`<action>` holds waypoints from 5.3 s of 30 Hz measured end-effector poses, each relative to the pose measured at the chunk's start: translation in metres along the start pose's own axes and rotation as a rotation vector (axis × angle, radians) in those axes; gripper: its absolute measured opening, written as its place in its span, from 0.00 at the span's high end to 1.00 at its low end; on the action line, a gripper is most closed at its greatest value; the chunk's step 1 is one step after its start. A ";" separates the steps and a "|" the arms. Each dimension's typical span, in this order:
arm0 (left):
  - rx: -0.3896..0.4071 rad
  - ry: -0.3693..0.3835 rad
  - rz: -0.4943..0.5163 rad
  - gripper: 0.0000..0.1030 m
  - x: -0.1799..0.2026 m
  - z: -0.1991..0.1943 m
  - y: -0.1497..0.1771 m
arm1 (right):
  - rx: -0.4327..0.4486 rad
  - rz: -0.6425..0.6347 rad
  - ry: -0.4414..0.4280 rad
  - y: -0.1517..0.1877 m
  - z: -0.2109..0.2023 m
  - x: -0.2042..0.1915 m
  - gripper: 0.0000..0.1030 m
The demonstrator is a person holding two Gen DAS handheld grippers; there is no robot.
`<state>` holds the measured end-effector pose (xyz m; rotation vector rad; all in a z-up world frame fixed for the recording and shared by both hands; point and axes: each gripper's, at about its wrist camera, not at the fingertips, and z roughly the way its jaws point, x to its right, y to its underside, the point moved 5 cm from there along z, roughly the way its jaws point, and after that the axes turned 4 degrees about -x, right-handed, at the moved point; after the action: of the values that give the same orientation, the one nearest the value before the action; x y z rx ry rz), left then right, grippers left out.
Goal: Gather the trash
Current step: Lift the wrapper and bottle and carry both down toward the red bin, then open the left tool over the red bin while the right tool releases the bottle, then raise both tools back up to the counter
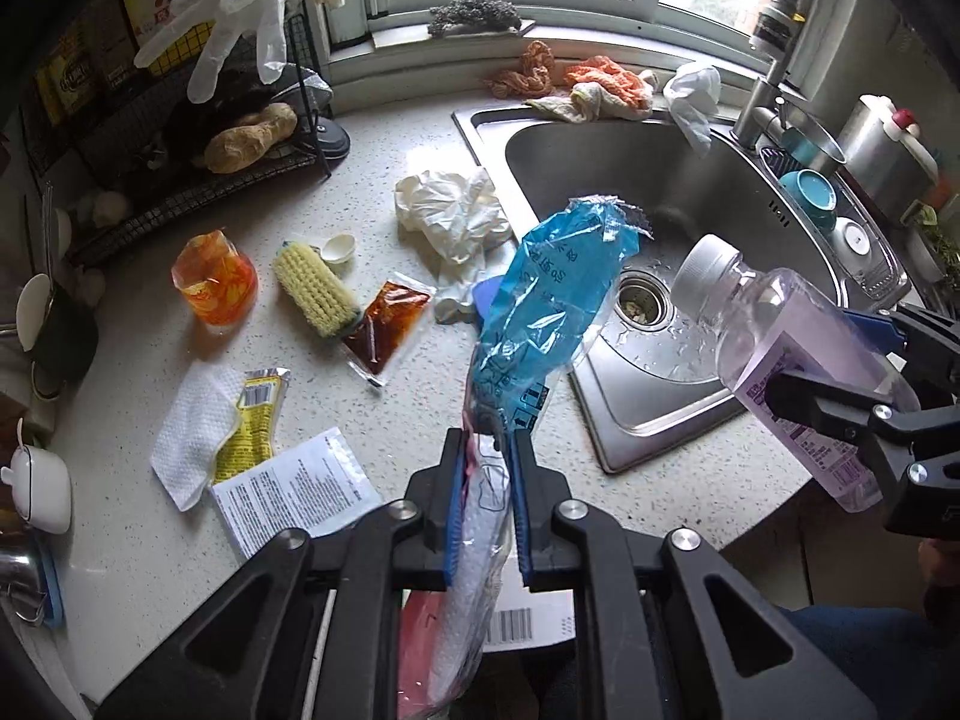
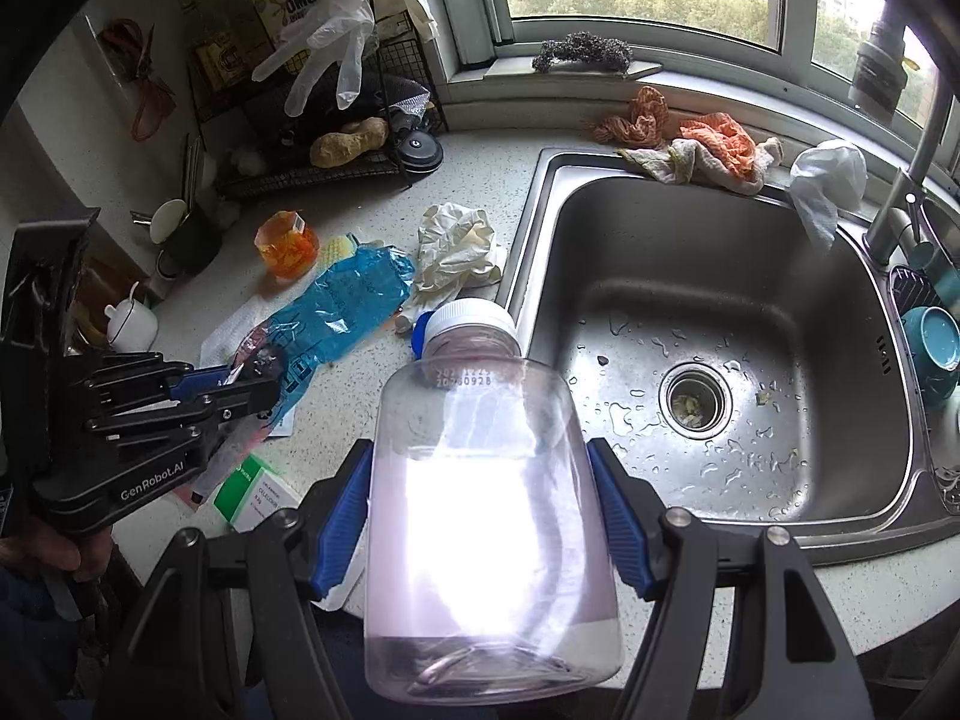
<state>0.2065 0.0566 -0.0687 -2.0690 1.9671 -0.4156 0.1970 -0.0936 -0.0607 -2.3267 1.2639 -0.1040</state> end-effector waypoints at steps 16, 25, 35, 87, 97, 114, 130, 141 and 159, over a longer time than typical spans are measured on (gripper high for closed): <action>-0.003 0.039 0.083 0.88 0.162 -0.026 0.093 | 0.021 0.059 0.042 0.126 -0.071 0.049 0.35; -0.055 0.068 0.143 0.88 0.217 -0.004 0.132 | -0.009 0.118 0.067 0.184 -0.076 0.080 0.35; -0.155 0.105 0.188 0.88 0.248 0.094 0.163 | -0.070 0.194 0.104 0.236 -0.021 0.115 0.35; -0.194 0.034 0.165 0.00 0.213 0.269 0.250 | -0.238 0.104 0.104 0.311 0.181 0.144 0.34; -0.190 0.035 0.157 0.00 0.206 0.251 0.255 | -0.256 0.117 0.146 0.313 0.180 0.136 0.12; -0.034 0.021 0.064 0.00 0.205 0.036 0.196 | -0.116 0.058 0.137 0.232 -0.014 0.080 0.01; 0.107 -0.122 -0.080 0.00 0.148 -0.062 0.150 | 0.016 -0.089 0.087 0.149 -0.065 0.050 0.01; 0.119 -0.123 -0.139 0.00 0.080 -0.053 0.090 | 0.005 -0.168 0.069 0.069 -0.037 0.032 0.01; 0.099 -0.192 -0.267 0.00 -0.130 -0.015 -0.029 | -0.032 -0.285 0.029 -0.111 0.072 -0.054 0.01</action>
<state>0.2221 0.1883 -0.0474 -2.2228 1.5384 -0.3437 0.2724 0.0282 -0.0657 -2.5281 0.9456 -0.2137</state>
